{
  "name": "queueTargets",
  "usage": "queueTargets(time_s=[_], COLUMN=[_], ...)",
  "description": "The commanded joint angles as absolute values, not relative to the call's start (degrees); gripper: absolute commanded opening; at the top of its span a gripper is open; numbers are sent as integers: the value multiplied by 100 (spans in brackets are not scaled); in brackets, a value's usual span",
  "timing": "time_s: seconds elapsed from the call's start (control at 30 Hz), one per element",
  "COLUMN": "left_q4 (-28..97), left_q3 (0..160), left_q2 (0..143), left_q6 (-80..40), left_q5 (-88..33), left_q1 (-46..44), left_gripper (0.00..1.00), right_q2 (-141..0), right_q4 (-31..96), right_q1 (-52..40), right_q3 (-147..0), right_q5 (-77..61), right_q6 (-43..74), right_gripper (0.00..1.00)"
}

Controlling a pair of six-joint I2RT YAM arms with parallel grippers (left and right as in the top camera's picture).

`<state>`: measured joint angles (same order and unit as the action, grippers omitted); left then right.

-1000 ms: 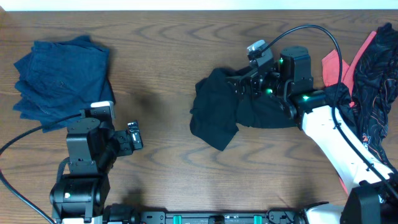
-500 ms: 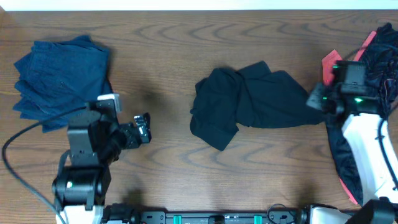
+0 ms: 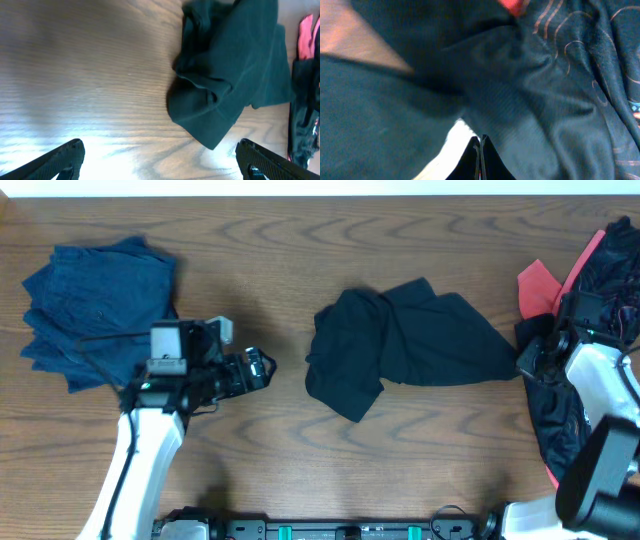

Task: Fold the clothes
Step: 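Grasp the black shirt's left end with the left gripper, right gripper its right end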

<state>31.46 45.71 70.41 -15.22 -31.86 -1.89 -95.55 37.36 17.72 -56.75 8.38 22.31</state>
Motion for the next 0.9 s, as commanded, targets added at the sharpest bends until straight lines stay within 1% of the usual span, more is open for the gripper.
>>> queueTargets(time_s=[0.0, 0.17, 0.3, 0.37, 0.47, 0.57, 0.67, 0.73, 0.8, 0.87], left_q4=[2930, 2515, 2443, 2451, 2451, 2451, 2453, 2456, 2475, 2504], left_q3=[4646, 4646, 4646, 4646, 4646, 4641, 4637, 4637, 4635, 4635], left_q2=[7358, 7535, 7557, 7557, 7557, 7557, 7557, 7557, 7557, 7557], left_q6=[-1553, -1553, -1555, -1557, -1557, -1555, -1553, -1555, -1555, -1553], left_q5=[-3435, -3424, -3385, -3387, -3387, -3385, -3385, -3385, -3385, -3382], left_q1=[-480, -939, -1149, -1229, -1365, -1481, -1584, -1623, -1621, -1621], left_gripper=[98, 98, 98, 98, 98, 98, 98, 98, 98, 98], right_q2=[-9898, -10407, -10814, -10914, -10866, -10735, -10556, -10429, -10307, -10158], right_q4=[3503, 3133, 3085, 3118, 3103, 2926, 2604, 2349, 2261, 2274], right_q1=[2021, 2405, 2821, 3135, 3697, 4112, 4331, 4309, 4233, 4117], right_q3=[-5640, -5640, -5640, -5640, -5673, -5721, -5723, -5723, -5723, -5723], right_q5=[1076, 1107, 1549, 1859, 1743, 1079, -303, -1387, -2008, -2530], right_q6=[2222, 2200, 2292, 2729, 3242, 3155, 2674, 2104, 1793, 1459], right_gripper=[1, 1, 1, 1, 4, 8, 11, 15, 17, 21])
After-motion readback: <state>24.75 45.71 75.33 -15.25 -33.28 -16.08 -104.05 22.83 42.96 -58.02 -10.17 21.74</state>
